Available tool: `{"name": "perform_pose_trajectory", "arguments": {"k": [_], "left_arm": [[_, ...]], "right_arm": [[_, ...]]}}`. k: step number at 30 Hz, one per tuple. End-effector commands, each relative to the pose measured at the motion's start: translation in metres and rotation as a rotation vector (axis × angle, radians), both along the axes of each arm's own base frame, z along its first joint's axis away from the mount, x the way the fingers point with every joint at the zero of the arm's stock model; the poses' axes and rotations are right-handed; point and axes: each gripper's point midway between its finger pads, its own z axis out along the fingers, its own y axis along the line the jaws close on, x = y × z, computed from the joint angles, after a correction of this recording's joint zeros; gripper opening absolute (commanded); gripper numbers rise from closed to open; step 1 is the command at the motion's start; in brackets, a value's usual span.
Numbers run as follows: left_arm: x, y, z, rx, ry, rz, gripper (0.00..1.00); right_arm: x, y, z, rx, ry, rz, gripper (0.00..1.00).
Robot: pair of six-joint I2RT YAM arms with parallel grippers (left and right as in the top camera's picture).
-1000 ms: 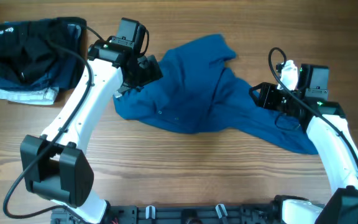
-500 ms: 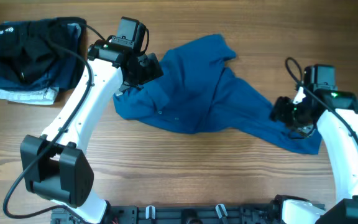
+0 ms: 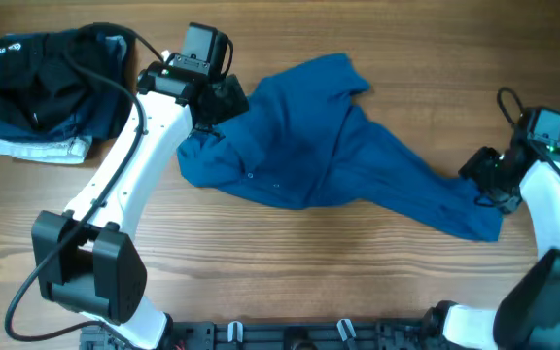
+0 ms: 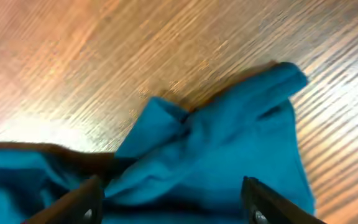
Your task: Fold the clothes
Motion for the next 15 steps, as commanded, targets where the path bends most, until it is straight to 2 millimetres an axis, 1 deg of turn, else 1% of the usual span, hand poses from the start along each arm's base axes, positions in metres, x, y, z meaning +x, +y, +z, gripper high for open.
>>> {"name": "perform_pose_trajectory", "arguments": {"k": [1,3,5,6,8,9,10,11,12,14,15], "left_arm": [[0.005,0.005,0.0,0.016,-0.011,0.016,1.0],[0.006,0.005,0.001,0.015,-0.016,0.016,1.0],[0.008,0.004,0.001,0.012,-0.024,0.017,1.0],[0.008,0.004,0.002,0.012,-0.025,0.017,1.0],[0.008,0.004,0.001,0.012,-0.025,0.017,1.0],[0.008,0.005,0.002,0.012,-0.025,0.017,0.96],[0.008,0.004,0.002,0.012,-0.027,0.017,0.9],[0.009,0.004,0.002,0.011,-0.029,0.017,0.77],[0.01,0.004,0.002,0.01,-0.034,0.017,0.64],[0.012,0.003,0.003,0.007,-0.045,0.017,0.49],[0.014,0.003,0.004,0.004,-0.051,0.017,0.41]], "right_arm": [[-0.006,-0.002,-0.032,0.014,0.095,0.0,0.71],[-0.003,-0.003,-0.044,0.02,0.107,-0.002,0.7],[0.004,-0.001,-0.052,0.038,0.092,0.003,0.66],[0.007,-0.001,-0.056,0.043,0.088,0.003,0.6],[0.009,-0.001,-0.06,0.043,0.085,0.003,0.46],[0.013,-0.003,-0.059,0.039,0.071,0.003,0.29],[0.022,-0.005,-0.055,0.033,0.037,0.005,0.13],[0.031,-0.008,-0.049,0.025,0.014,0.007,0.04],[0.04,-0.01,-0.041,0.02,-0.01,0.015,0.04],[0.063,-0.015,-0.017,0.012,-0.072,0.047,0.04],[0.081,-0.02,0.005,0.0,-0.121,0.06,0.04]]}}
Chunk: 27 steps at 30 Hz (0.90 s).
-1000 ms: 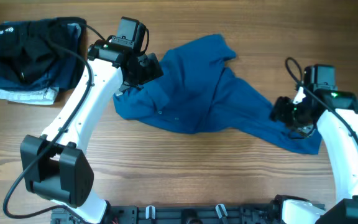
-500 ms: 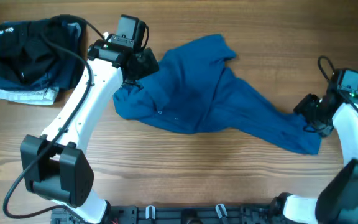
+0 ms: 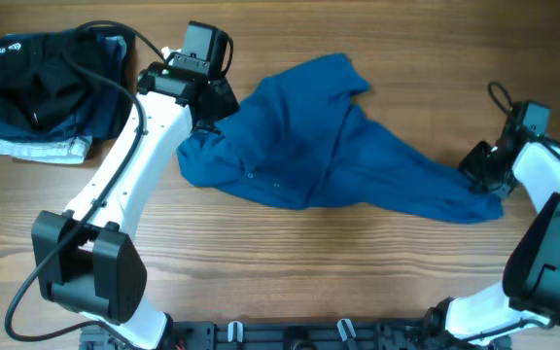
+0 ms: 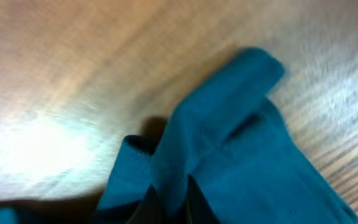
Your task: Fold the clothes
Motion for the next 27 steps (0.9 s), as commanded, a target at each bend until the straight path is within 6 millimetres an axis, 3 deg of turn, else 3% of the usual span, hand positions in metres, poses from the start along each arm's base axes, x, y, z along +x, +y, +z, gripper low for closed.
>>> {"name": "perform_pose_trajectory", "arguments": {"k": [1,4,7,10,14,16,20,25,27], "left_arm": [[0.006,0.004,0.001,0.007,-0.018,0.016,0.35],[0.011,0.003,0.004,0.028,-0.04,-0.037,0.2],[0.021,-0.001,0.019,0.046,-0.102,-0.105,0.19],[0.028,-0.007,0.037,0.027,-0.155,-0.139,0.2],[0.021,-0.042,0.034,-0.089,-0.137,-0.321,0.2],[0.02,-0.05,0.023,-0.073,-0.113,-0.366,0.21],[0.011,-0.058,-0.033,-0.031,0.043,-0.407,0.24],[-0.017,-0.093,-0.085,-0.035,0.192,-0.638,0.48],[-0.024,-0.101,-0.109,-0.009,0.243,-0.665,0.51]], "right_arm": [[0.055,-0.01,0.057,-0.018,-0.156,0.071,0.04],[0.08,-0.016,0.112,-0.044,-0.231,0.114,0.04],[0.08,-0.011,0.156,-0.042,-0.236,0.186,0.04],[0.067,-0.005,0.173,-0.027,-0.196,0.219,0.04],[0.053,0.002,0.171,-0.004,-0.151,0.236,0.04],[0.054,0.002,0.172,0.0,-0.155,0.236,0.04],[0.053,0.003,0.171,0.002,-0.149,0.24,0.04],[0.053,0.003,0.171,-0.003,-0.148,0.254,0.04],[0.052,0.003,0.171,-0.004,-0.146,0.259,0.04]]}}
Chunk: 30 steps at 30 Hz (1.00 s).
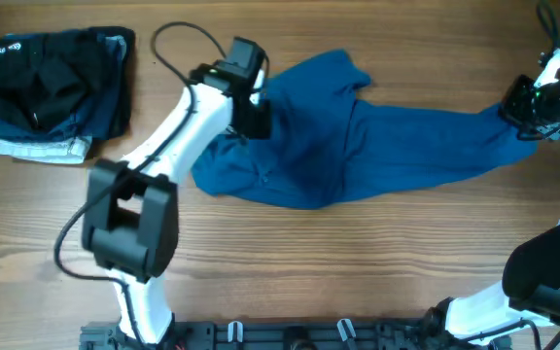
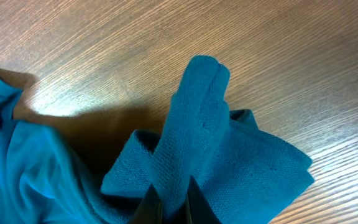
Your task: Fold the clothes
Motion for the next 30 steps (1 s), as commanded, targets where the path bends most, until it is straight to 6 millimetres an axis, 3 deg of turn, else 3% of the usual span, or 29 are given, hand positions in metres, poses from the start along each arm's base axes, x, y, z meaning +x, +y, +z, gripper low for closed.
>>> {"name": "perform_pose_trajectory", "arguments": {"k": [1,4,7,15,17,18,20,21,22,26,27,28,30], "left_arm": [[-0.014,-0.022,-0.035,0.034,0.064,-0.126,0.51],[-0.022,-0.016,-0.056,0.08,0.119,-0.123,0.5],[-0.02,0.003,-0.059,0.158,0.123,-0.036,0.49],[-0.031,0.038,-0.045,0.195,0.197,0.141,0.77],[-0.031,0.039,-0.046,0.196,0.201,0.143,0.79],[-0.029,0.038,-0.046,0.193,0.194,0.144,0.73],[-0.019,0.033,-0.046,0.172,0.152,0.148,0.4],[-0.013,0.032,-0.046,0.162,0.13,0.171,0.16],[-0.007,0.033,-0.045,0.155,0.111,0.208,0.07],[0.017,0.043,-0.029,0.129,0.049,0.292,0.04],[0.026,0.048,-0.013,0.131,0.019,0.308,0.04],[0.041,0.056,0.024,0.121,-0.044,0.335,0.04],[0.052,0.061,0.066,0.088,-0.115,0.355,0.04]], "right_arm": [[0.003,0.002,0.016,-0.011,-0.043,0.025,0.04],[0.002,0.002,0.015,-0.012,-0.04,0.029,0.04],[0.002,0.002,0.015,-0.012,-0.04,0.029,0.04],[0.002,0.002,0.015,-0.012,-0.041,0.029,0.06],[0.002,0.002,0.015,-0.012,-0.041,0.028,0.06],[0.003,0.002,0.015,-0.012,-0.042,0.029,0.06],[0.002,0.002,0.015,-0.012,-0.041,0.028,0.06],[0.002,0.002,0.015,-0.012,-0.041,0.029,0.06],[0.002,0.002,0.015,-0.012,-0.041,0.029,0.07],[0.001,0.002,0.014,-0.011,-0.036,0.031,0.04],[0.001,0.002,0.014,-0.011,-0.035,0.033,0.04],[0.0,0.003,0.014,-0.009,-0.029,0.038,0.04],[-0.001,0.004,0.013,-0.007,-0.026,0.049,0.04]]}}
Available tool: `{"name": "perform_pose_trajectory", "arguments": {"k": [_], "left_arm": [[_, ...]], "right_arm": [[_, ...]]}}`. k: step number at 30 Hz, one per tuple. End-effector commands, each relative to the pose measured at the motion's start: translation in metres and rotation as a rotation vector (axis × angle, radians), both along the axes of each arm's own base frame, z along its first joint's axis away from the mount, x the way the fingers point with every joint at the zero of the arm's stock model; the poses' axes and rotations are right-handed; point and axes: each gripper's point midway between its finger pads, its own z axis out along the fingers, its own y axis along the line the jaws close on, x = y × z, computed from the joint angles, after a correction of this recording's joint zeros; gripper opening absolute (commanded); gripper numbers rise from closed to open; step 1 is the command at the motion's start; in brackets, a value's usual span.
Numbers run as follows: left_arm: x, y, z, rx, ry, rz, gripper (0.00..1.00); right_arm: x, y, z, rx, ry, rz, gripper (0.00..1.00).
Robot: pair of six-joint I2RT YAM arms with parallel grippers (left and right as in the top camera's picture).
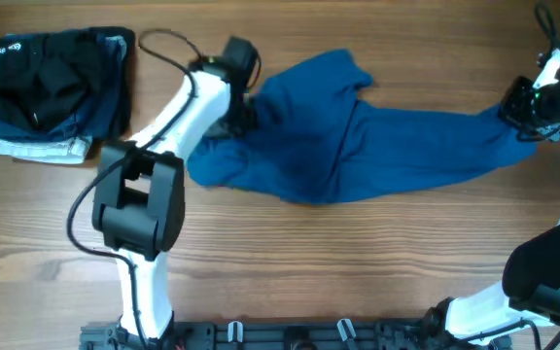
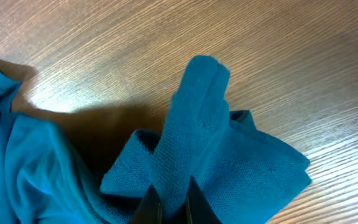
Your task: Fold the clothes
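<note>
A blue shirt [image 1: 358, 136] lies crumpled across the middle of the wooden table [image 1: 358, 262], one end drawn out to the far right. My right gripper [image 1: 519, 105] is shut on that stretched end. In the right wrist view a fold of the blue knit cloth [image 2: 197, 124] stands pinched between the fingers of the right gripper [image 2: 168, 205]. My left gripper [image 1: 243, 109] rests on the shirt's upper left part; its fingers are hidden from above.
A stack of folded dark clothes [image 1: 56, 87] on a pale garment sits at the back left corner. The left arm's black cable [image 1: 163, 44] loops near it. The table's right edge is close to the right gripper.
My left gripper has shifted slightly left and back on the shirt, and the shirt's left part has spread a little leftward. The right gripper holds the same end in the same place.
The shirt lay bunched, its long end pointing to the front right, with my right gripper open over that end. Then the gripper was shut on it. Then the end was stretched out to the far right, where it stays, while the left gripper sat on the shirt's left part.
</note>
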Motion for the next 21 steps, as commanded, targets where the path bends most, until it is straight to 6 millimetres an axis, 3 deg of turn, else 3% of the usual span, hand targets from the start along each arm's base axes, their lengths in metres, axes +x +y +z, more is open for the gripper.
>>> {"name": "perform_pose_trajectory", "arguments": {"k": [1,5,7,11,15,19,21], "left_arm": [[0.042,0.016,0.115,-0.042,-0.274,0.072,0.04],[0.036,0.022,0.212,-0.095,-0.489,0.085,0.04],[0.027,0.032,0.237,-0.078,-0.548,0.102,0.04],[0.001,0.044,0.293,-0.102,-0.674,0.117,0.04],[-0.034,0.049,0.333,-0.136,-0.751,0.109,0.04],[-0.062,0.053,0.354,-0.154,-0.789,0.1,0.04],[-0.065,0.058,0.356,-0.136,-0.795,0.115,0.04]], "right_arm": [[0.001,0.003,0.014,-0.005,-0.037,0.028,0.04],[0.001,0.008,0.025,0.006,-0.071,0.04,0.04],[-0.001,0.01,0.037,-0.002,-0.104,0.043,0.04],[-0.019,0.019,0.084,-0.035,-0.219,0.049,0.04],[-0.054,0.034,0.118,-0.05,-0.272,0.053,0.04],[-0.078,0.042,0.124,-0.047,-0.255,0.052,0.04],[-0.078,0.04,0.122,-0.054,-0.246,0.047,0.04]]}}
